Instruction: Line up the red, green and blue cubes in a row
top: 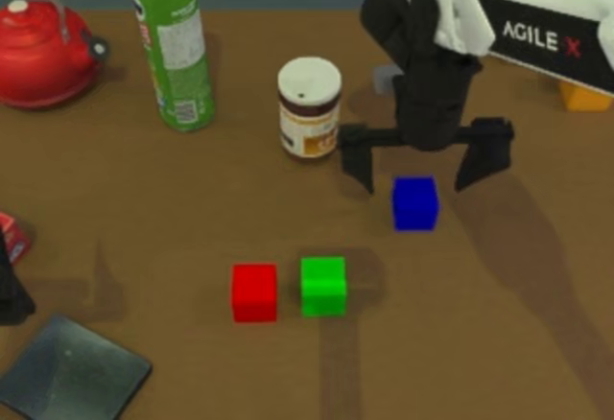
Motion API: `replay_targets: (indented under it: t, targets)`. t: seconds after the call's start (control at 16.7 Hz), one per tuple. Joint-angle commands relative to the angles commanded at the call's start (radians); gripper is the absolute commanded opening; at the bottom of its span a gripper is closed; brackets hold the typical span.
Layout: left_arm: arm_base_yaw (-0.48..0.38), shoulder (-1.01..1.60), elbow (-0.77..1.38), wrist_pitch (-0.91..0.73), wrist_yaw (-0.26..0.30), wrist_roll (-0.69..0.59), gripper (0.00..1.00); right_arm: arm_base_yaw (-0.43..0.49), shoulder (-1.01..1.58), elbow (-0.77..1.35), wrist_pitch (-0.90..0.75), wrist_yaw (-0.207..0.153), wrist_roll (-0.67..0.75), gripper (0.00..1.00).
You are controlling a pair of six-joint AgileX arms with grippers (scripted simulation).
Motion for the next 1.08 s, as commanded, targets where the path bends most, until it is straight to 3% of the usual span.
replay_targets:
  t: [0.24, 0.48, 1.08]
  targets:
    - [0.000, 0.000, 0.000, 0.000, 0.000, 0.000, 1.00, 0.002, 0.043, -0.089, 0.134, 0.001, 0.003, 1.00]
    - [0.000, 0.000, 0.000, 0.000, 0.000, 0.000, 1.00, 0.003, 0.048, -0.098, 0.144, 0.001, 0.003, 1.00]
    - [0.000, 0.000, 0.000, 0.000, 0.000, 0.000, 1.00, 0.003, 0.048, -0.098, 0.144, 0.001, 0.003, 0.25]
